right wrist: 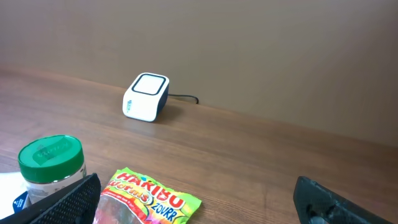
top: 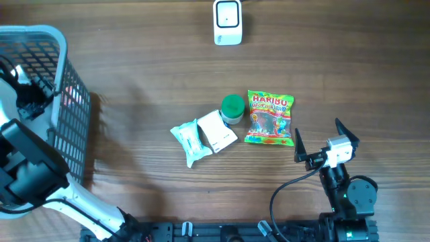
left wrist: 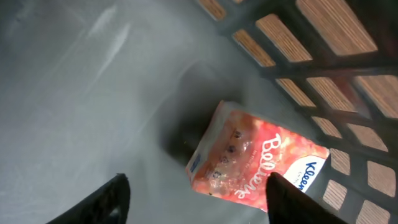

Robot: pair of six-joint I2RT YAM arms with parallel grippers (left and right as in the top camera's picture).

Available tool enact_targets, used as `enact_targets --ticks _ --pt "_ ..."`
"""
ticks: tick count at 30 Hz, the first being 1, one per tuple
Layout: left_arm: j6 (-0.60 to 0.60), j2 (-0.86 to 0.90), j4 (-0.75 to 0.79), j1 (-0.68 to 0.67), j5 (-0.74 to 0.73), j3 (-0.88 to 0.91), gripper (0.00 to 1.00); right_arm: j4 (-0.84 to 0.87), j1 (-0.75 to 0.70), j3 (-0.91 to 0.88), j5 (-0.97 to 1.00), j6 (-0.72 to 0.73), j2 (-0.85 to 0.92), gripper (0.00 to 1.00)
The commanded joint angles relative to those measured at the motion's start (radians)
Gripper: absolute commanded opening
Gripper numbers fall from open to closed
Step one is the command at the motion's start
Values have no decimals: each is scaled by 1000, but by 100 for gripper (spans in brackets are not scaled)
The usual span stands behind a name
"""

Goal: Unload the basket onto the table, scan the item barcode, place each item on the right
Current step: 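Reach the left gripper into the basket and grasp the red Kleenex pack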

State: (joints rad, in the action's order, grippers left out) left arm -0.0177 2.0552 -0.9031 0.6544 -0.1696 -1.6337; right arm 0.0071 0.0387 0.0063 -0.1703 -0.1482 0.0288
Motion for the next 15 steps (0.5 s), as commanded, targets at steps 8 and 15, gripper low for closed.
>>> enact_targets --ticks 8,15 --pt "41 21 31 -3 -44 8 72 4 3 -1 15 -9 -5 100" --pt "40 21 130 -19 -58 95 76 3 3 -1 15 -9 -5 100"
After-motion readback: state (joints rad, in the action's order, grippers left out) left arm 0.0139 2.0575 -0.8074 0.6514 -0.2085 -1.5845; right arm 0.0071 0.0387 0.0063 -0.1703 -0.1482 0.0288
